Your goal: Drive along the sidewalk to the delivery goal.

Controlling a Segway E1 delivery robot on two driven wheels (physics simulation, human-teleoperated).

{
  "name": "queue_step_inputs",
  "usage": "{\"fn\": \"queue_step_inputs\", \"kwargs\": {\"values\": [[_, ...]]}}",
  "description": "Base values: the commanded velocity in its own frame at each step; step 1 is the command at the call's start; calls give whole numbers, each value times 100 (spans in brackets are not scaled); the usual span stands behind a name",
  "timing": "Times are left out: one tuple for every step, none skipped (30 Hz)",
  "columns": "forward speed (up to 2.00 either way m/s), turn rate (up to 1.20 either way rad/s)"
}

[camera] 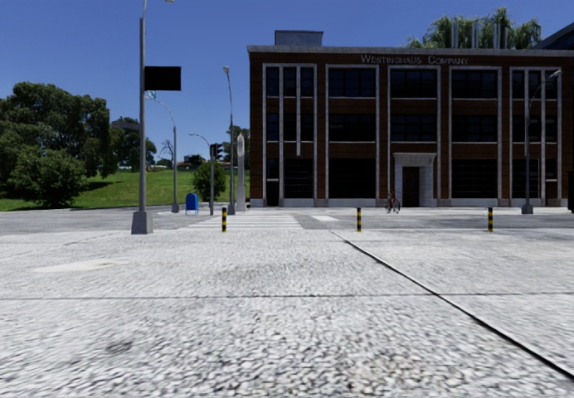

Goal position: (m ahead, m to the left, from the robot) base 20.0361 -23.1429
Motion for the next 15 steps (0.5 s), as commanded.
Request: {"fn": "queue_step_inputs", "kwargs": {"values": [[200, 0], [200, 0], [200, 0], [200, 0], [200, 0], [200, 0], [200, 0], [200, 0], [200, 0], [200, 0], [200, 0], [200, 0], [200, 0], [200, 0], [200, 0]]}}
